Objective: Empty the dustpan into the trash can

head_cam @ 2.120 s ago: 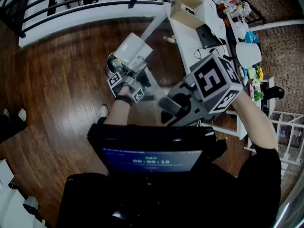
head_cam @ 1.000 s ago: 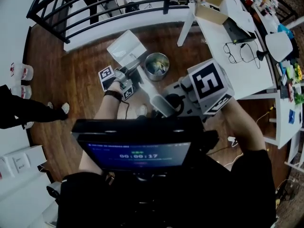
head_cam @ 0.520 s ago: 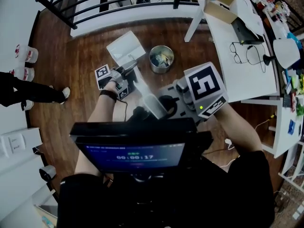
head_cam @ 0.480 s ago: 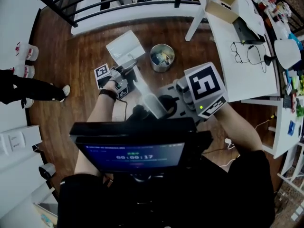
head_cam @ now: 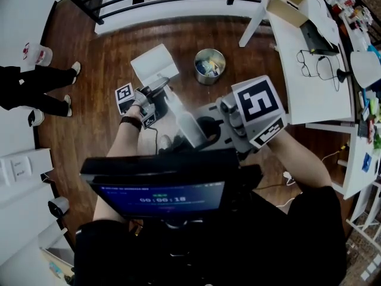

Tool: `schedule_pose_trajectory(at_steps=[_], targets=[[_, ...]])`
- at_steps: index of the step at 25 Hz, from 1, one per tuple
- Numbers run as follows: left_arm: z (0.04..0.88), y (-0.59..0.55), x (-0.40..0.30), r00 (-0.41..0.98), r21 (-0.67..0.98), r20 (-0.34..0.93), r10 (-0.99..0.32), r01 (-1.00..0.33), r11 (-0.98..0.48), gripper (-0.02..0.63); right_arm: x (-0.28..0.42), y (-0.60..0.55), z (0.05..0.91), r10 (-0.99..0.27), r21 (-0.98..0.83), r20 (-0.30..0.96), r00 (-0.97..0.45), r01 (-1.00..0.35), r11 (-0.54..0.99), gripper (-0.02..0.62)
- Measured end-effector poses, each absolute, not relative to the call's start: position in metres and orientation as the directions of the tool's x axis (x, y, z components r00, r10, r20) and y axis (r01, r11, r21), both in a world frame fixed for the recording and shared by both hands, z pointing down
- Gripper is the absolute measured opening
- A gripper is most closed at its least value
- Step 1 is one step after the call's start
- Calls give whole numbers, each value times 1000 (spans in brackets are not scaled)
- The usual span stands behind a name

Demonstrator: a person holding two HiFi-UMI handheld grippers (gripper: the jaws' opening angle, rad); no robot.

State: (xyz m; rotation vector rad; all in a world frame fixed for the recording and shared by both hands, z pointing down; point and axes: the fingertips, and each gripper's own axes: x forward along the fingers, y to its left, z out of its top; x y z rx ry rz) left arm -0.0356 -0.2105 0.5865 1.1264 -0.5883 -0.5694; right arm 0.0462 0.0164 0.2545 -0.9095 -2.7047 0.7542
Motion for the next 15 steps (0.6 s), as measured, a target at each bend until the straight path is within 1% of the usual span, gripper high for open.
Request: schedule_pose_trajectory(at_steps=[4,7,12,15], targets=[[589,-200,-52,739,937,90,-668,164,308,213,27,25,255,587,-532,35,-809,483,696,100],[588,-196,-63,756,936,59,-652,185,299,214,10,26,253,549,-545,32,-835,446,710,100],[582,-186,-84,790,938,17,-613,199,282,222,-23,27,243,468,-562,-15,-883,395,727,100],[577,-172,-114,810,942,-27,-586,218,257,229,-61,38,239,419,-567,-34,-908,363,739,100]])
